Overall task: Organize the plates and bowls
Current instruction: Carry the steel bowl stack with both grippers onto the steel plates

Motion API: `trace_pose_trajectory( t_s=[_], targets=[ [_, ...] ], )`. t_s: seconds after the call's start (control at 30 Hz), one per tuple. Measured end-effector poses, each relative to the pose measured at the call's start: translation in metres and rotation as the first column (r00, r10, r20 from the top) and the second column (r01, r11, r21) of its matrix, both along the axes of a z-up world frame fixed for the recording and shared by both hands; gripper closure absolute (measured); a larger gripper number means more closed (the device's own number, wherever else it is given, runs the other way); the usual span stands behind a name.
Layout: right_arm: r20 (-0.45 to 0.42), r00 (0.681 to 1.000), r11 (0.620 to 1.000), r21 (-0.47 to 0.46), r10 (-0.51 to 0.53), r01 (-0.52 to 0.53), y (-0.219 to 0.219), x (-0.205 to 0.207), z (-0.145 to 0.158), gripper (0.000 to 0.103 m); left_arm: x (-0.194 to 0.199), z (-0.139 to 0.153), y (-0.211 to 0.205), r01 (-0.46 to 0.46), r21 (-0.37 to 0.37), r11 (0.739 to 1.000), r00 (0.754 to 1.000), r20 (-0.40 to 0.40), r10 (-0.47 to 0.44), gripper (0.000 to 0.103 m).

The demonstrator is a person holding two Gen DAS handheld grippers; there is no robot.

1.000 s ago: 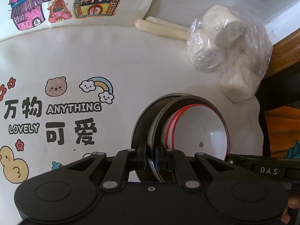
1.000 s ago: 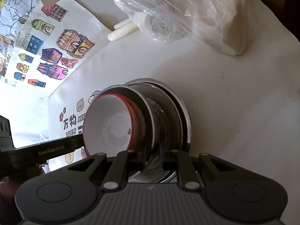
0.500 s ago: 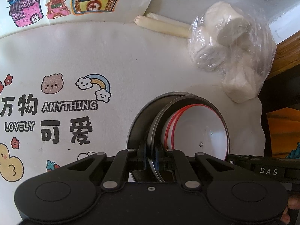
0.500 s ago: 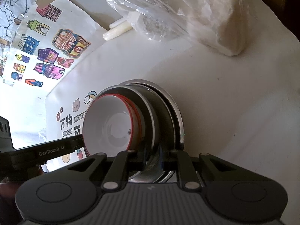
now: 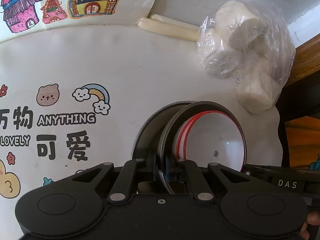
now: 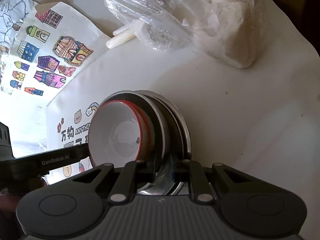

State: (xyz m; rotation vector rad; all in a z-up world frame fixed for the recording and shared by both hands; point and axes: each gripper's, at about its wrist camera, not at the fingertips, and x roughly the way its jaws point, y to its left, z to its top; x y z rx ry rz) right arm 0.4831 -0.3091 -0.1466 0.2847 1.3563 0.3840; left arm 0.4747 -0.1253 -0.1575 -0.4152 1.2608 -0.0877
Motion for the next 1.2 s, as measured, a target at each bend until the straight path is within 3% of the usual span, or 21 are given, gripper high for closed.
trace_pose_trajectory(
  t_s=[0.73, 1.2],
  targets=[
    [0.016, 1.0, 1.0, -0.013, -0.014, 0.014, -0.0015, -0.0027, 0.002, 0.087, -0.0008, -0.0002, 0.0004, -0.007, -0.019, 1.0, 1.0, 0.023, 0.008, 0.096],
    [0.038, 0.999, 1.0, -0.022, -0.018, 0.019, -0.0002, -0.0046, 0.0052, 0.085, -0.0032, 0.0049, 0.0001, -0.018, 0.013, 1.0, 0.999, 0.041, 0.018, 0.087]
  ],
)
